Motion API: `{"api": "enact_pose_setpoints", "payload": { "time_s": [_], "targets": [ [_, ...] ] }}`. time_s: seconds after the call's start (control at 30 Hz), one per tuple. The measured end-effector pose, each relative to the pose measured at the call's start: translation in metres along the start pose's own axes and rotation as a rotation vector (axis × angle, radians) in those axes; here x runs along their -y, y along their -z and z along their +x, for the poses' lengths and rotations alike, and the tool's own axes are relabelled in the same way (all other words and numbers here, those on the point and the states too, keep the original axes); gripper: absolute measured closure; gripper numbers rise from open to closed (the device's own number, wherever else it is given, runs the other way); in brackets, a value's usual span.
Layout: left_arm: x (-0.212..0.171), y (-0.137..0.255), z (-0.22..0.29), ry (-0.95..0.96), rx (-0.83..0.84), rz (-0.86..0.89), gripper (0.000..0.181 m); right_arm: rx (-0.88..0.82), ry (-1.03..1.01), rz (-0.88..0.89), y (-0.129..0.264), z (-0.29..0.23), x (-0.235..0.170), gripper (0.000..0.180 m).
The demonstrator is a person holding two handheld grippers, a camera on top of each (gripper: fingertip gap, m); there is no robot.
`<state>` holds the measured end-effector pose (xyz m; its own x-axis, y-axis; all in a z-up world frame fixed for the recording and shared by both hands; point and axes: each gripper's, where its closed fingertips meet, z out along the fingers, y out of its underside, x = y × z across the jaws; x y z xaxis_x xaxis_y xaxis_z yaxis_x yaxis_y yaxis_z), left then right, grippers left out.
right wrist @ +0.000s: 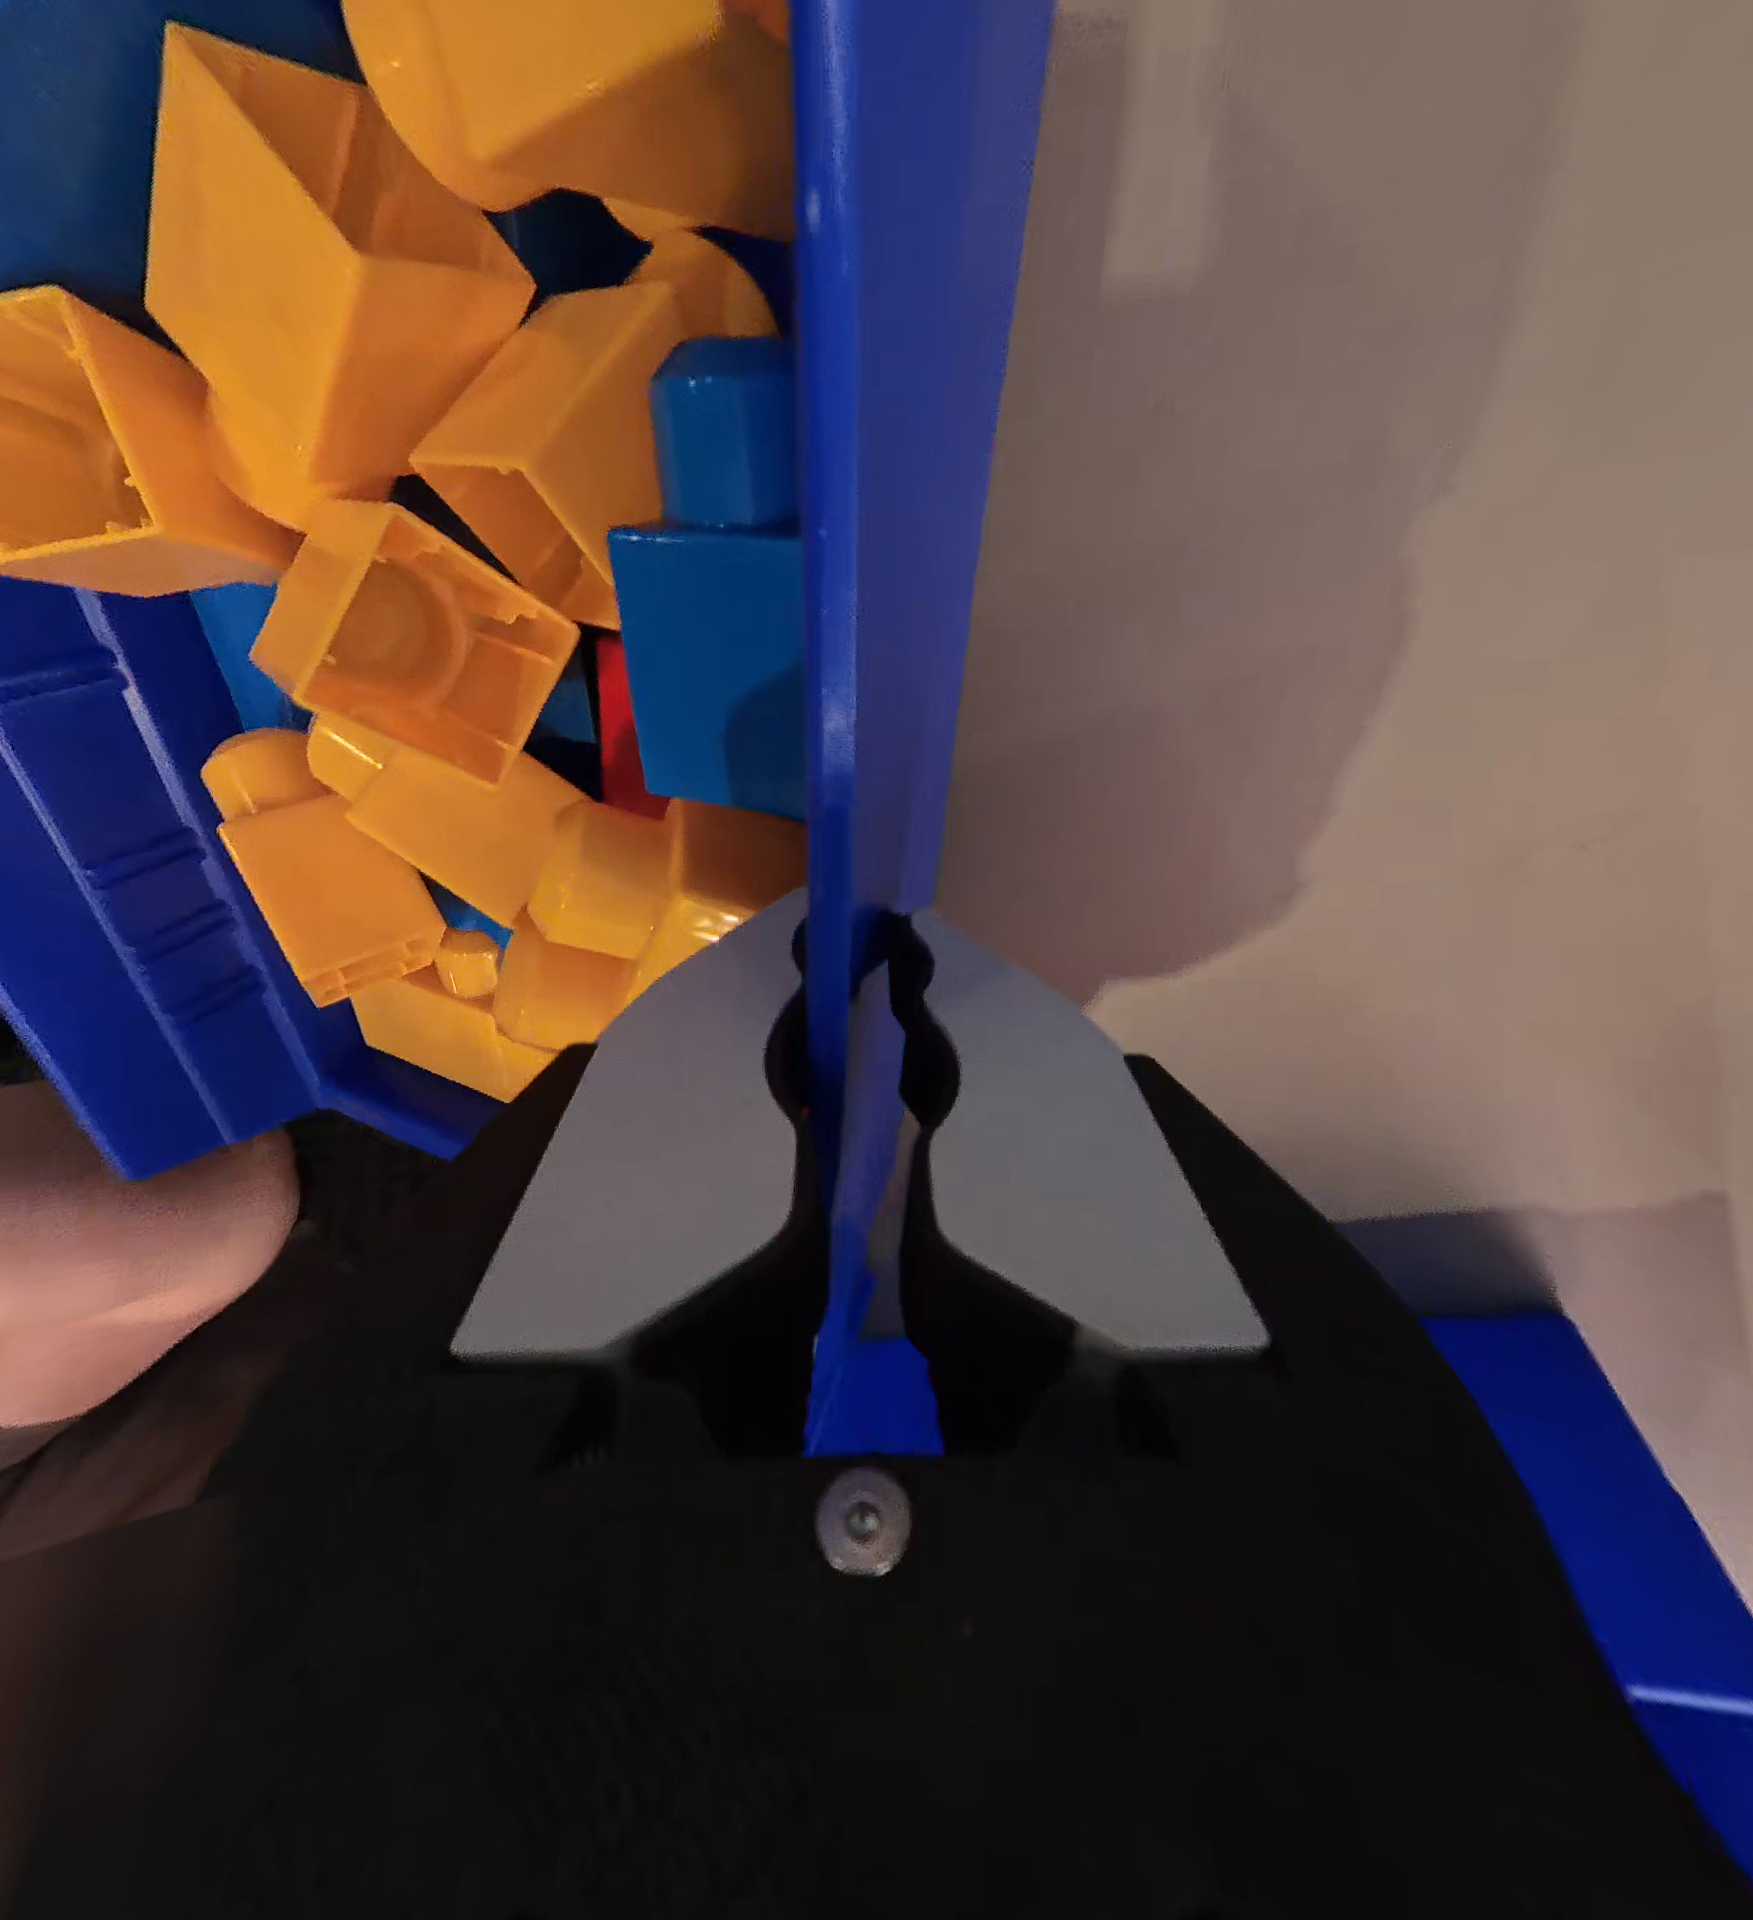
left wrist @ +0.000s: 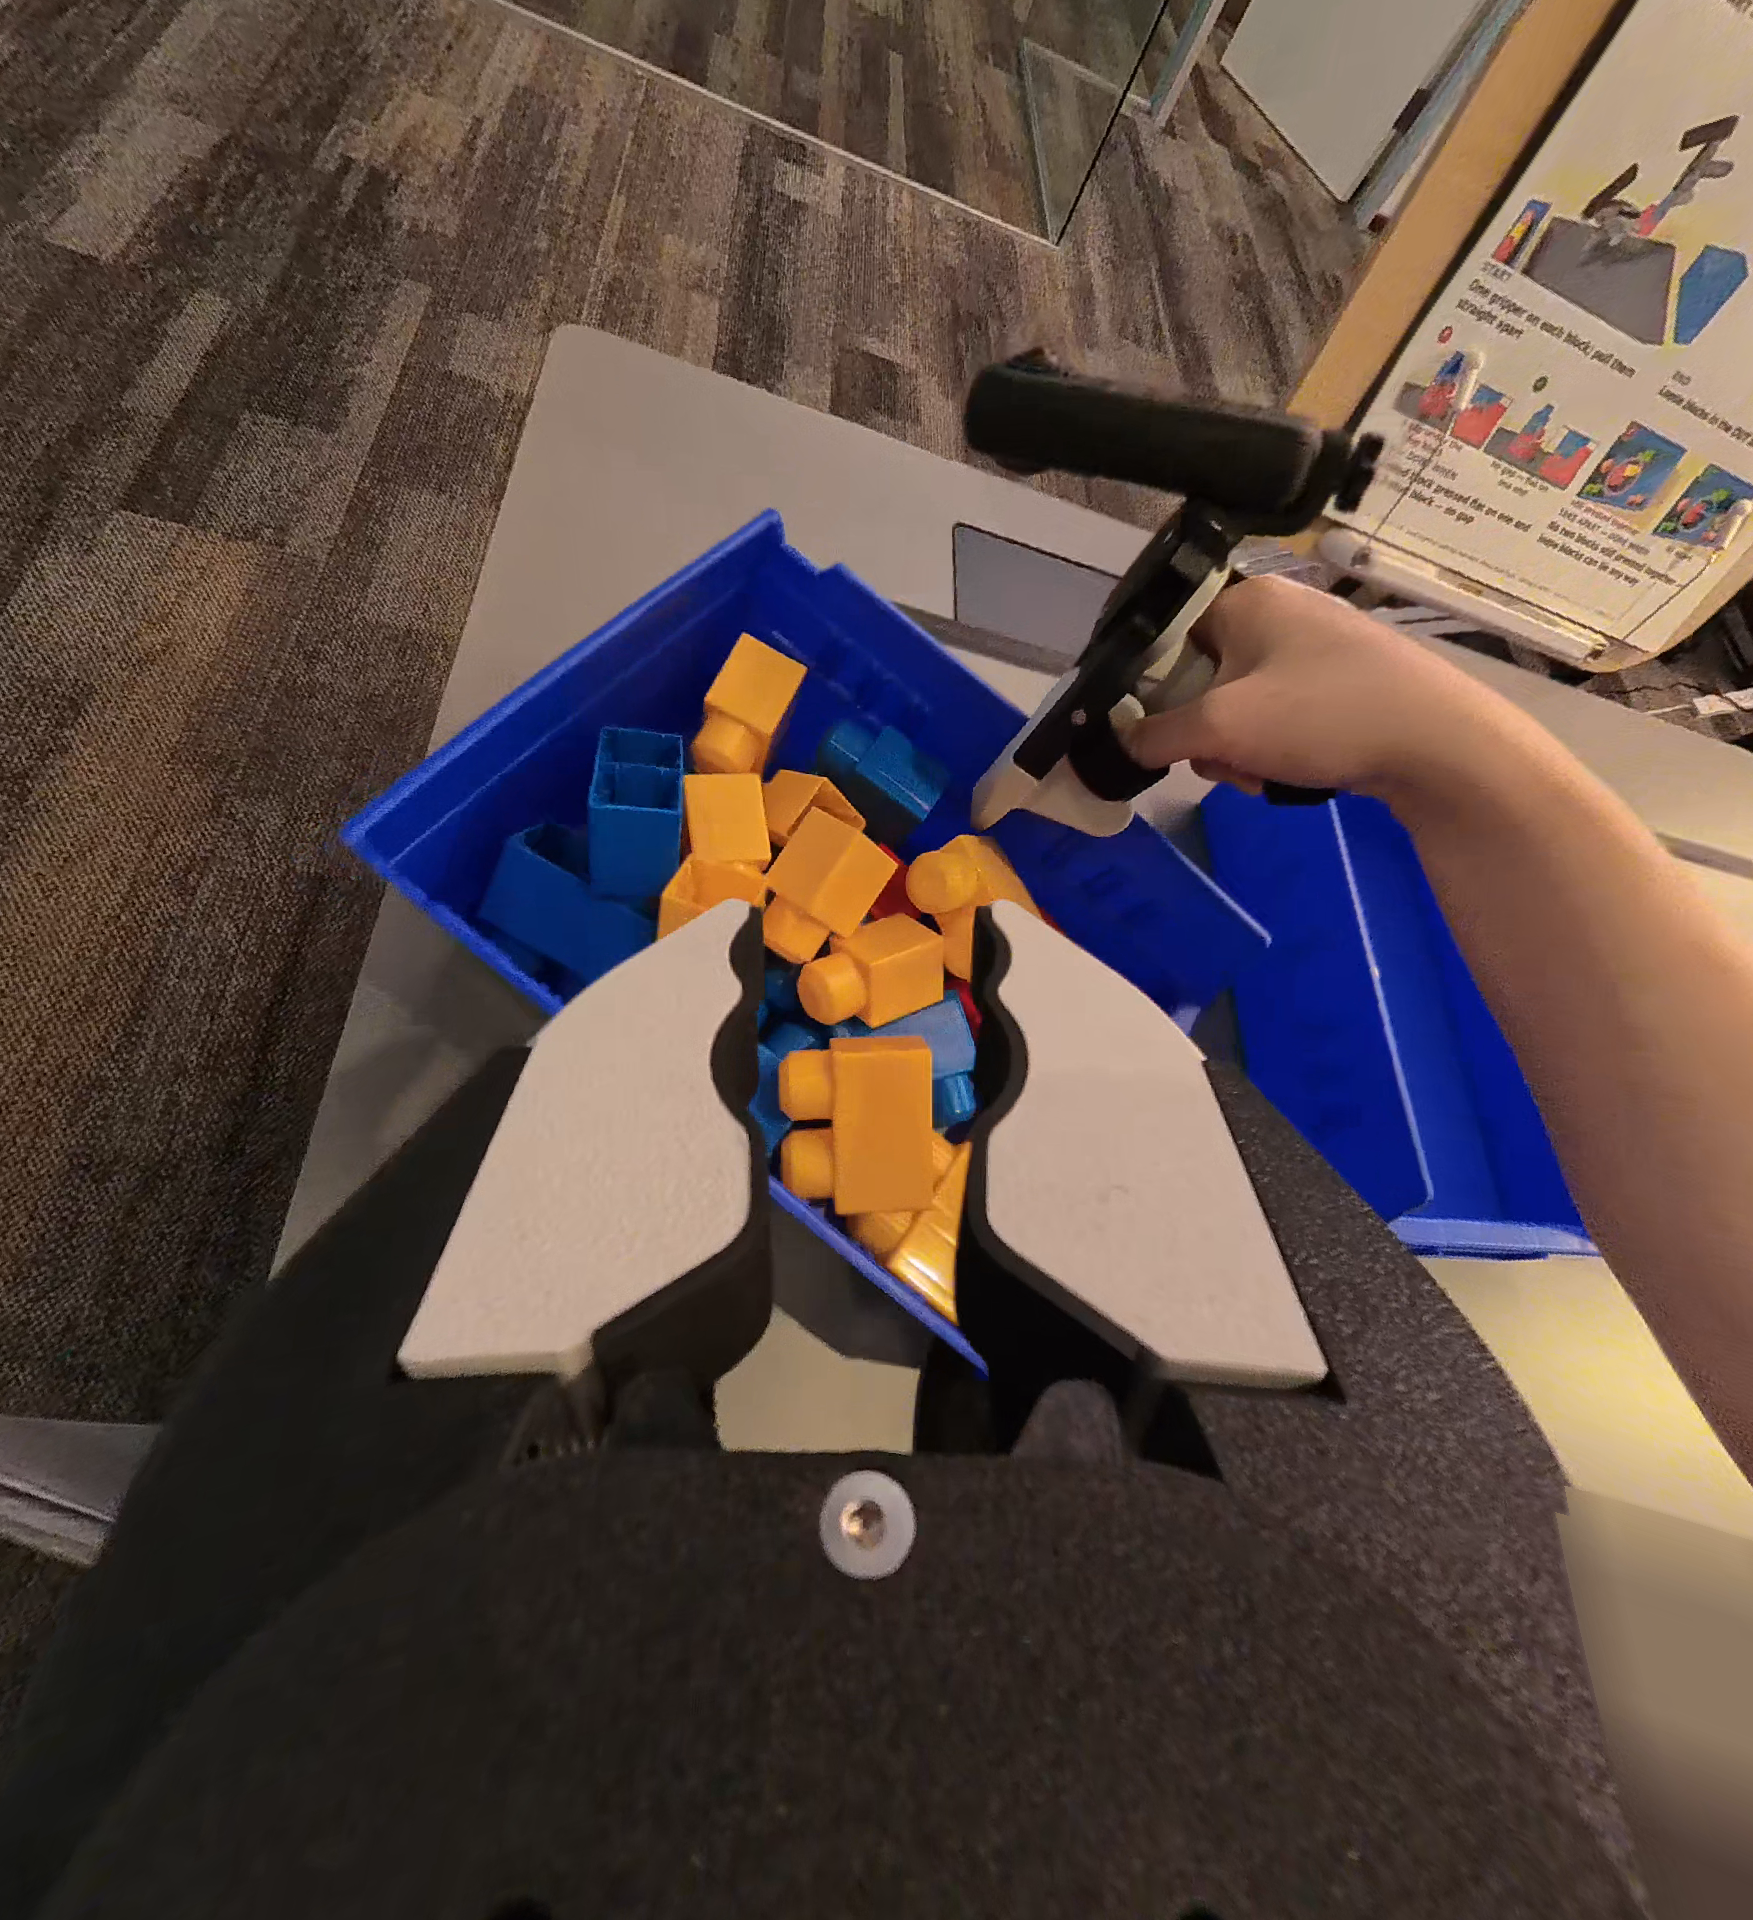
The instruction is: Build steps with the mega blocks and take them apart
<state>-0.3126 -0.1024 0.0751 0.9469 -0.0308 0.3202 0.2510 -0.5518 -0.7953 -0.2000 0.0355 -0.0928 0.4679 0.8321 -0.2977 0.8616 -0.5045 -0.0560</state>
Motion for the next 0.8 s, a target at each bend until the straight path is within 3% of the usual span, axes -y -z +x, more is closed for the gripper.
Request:
{"api": "enact_pose_setpoints", "payload": {
  "time_s": [0.17, 0.27, 0.37, 0.43, 0.5, 0.6, 0.7, 0.8],
  "targets": [
    [-0.009, -0.022, -0.014, 0.046, -0.024, -0.072, 0.147, 0.024, -0.075, -0.021, -0.016, 0.009, -0.013, 0.167],
    [-0.028, -0.044, -0.035, 0.109, -0.003, -0.186, 0.145, -0.046, -0.002, 0.074, -0.004, 0.012, -0.007, 0.167],
    [-0.045, -0.060, -0.054, 0.161, 0.018, -0.269, 0.143, -0.173, 0.084, 0.367, 0.051, 0.012, 0.008, 0.166],
    [-0.059, -0.069, -0.064, 0.180, 0.036, -0.338, 0.142, -0.303, 0.142, 0.560, 0.099, 0.015, -0.007, 0.162],
    [-0.076, -0.078, -0.072, 0.194, 0.043, -0.422, 0.139, -0.526, 0.161, 0.681, 0.143, 0.038, -0.047, 0.153],
    [-0.093, -0.090, -0.068, 0.234, -0.031, -0.504, 0.141, -0.746, 0.066, 0.702, 0.177, 0.090, -0.131, 0.116],
    [-0.101, -0.093, -0.070, 0.235, -0.024, -0.541, 0.141, -0.666, -0.152, 0.644, 0.169, 0.133, -0.214, 0.099],
    [-0.104, -0.095, -0.069, 0.234, -0.003, -0.564, 0.139, -0.648, -0.322, 0.569, 0.152, 0.170, -0.278, 0.099]
  ]
}}
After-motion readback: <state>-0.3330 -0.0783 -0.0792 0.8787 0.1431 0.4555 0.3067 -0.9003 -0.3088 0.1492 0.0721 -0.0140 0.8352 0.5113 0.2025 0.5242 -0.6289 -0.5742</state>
